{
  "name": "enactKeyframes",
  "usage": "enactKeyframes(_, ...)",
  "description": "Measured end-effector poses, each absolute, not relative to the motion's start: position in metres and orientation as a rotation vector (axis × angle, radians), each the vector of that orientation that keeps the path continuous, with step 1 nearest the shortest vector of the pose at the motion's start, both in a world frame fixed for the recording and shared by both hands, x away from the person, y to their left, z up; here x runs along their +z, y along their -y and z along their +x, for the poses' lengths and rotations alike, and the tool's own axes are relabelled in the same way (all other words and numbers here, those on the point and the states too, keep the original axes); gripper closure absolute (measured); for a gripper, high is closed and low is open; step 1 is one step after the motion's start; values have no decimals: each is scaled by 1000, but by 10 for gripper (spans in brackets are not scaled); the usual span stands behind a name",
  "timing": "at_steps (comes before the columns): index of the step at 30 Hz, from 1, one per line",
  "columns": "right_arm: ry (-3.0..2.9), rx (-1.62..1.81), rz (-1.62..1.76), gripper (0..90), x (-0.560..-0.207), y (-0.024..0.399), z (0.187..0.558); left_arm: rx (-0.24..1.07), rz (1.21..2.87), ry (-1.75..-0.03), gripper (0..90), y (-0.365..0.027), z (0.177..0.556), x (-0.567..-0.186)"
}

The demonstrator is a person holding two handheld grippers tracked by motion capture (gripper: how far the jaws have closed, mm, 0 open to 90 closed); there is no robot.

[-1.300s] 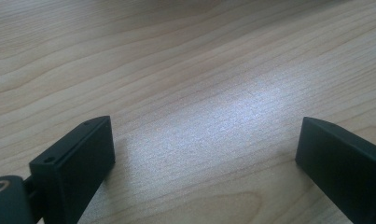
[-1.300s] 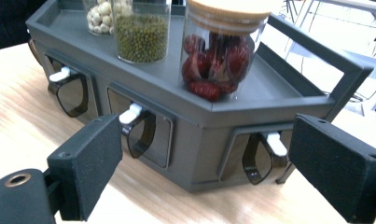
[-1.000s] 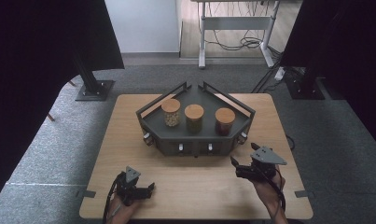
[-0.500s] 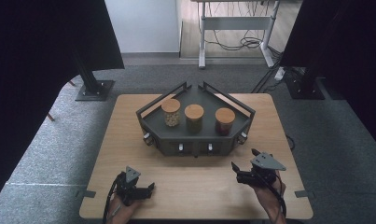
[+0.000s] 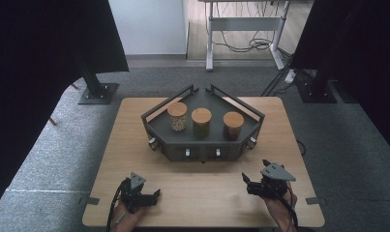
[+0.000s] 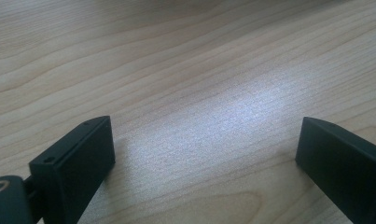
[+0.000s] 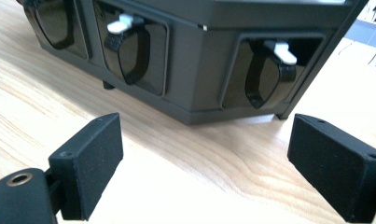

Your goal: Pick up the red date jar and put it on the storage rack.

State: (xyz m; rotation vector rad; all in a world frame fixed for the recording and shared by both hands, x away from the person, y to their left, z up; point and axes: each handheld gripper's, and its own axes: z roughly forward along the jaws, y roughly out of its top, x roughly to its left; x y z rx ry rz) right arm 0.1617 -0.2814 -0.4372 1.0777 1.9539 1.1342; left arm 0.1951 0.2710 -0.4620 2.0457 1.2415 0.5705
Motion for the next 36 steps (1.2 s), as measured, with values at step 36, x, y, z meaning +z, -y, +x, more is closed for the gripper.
enactKeyframes(36,-2018,1002,1161,96,-470,280,163,580,2042,-1266,22,-268,195,-461)
